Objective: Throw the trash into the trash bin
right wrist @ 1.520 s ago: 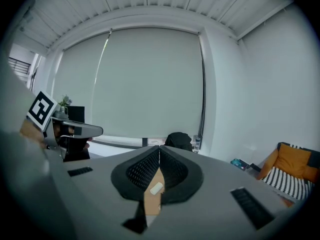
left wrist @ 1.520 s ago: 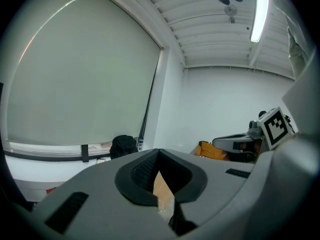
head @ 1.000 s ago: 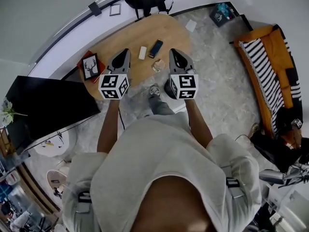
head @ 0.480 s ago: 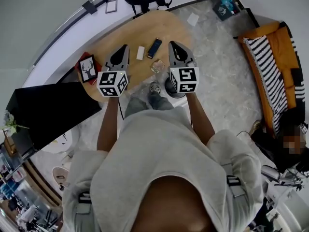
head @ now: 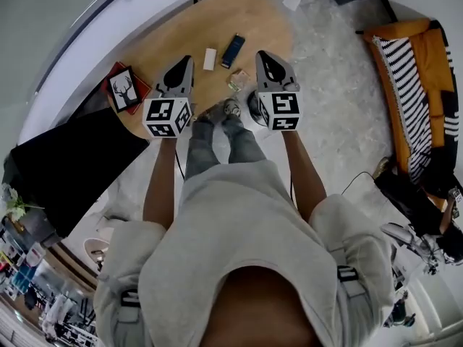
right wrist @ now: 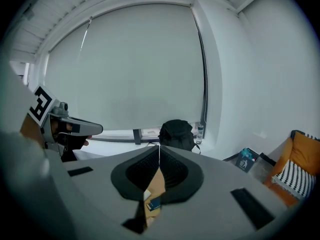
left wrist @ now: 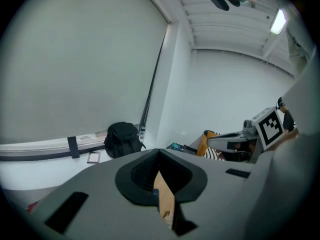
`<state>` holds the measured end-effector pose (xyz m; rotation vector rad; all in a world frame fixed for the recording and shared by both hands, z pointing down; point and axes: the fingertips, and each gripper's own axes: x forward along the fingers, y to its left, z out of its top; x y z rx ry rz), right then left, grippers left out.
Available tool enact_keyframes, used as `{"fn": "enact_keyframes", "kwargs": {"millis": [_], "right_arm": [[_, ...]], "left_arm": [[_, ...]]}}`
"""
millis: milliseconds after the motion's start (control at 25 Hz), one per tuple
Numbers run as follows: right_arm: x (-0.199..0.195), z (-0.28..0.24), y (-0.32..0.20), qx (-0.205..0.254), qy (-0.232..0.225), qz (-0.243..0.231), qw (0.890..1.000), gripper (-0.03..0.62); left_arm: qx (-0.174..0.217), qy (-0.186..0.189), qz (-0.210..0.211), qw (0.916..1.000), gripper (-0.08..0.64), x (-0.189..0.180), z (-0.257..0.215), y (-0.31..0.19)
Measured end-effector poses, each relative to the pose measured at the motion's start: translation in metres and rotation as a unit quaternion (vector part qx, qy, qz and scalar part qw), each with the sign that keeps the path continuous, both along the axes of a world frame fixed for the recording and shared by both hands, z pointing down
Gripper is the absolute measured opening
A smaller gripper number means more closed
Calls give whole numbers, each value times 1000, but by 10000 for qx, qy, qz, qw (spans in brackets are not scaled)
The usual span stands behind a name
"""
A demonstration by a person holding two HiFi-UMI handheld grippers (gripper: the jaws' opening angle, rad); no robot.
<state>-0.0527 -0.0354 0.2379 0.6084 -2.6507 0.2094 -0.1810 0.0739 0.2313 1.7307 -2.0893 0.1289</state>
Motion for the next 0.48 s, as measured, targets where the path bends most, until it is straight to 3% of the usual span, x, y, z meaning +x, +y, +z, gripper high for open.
{"fn": "enact_keyframes", "kwargs": {"millis": [480], "right_arm": [[7, 97, 28, -410, 672, 363, 9962, 29]], "left_arm": [[-472, 487, 385, 9970, 17, -21, 92, 15]]}}
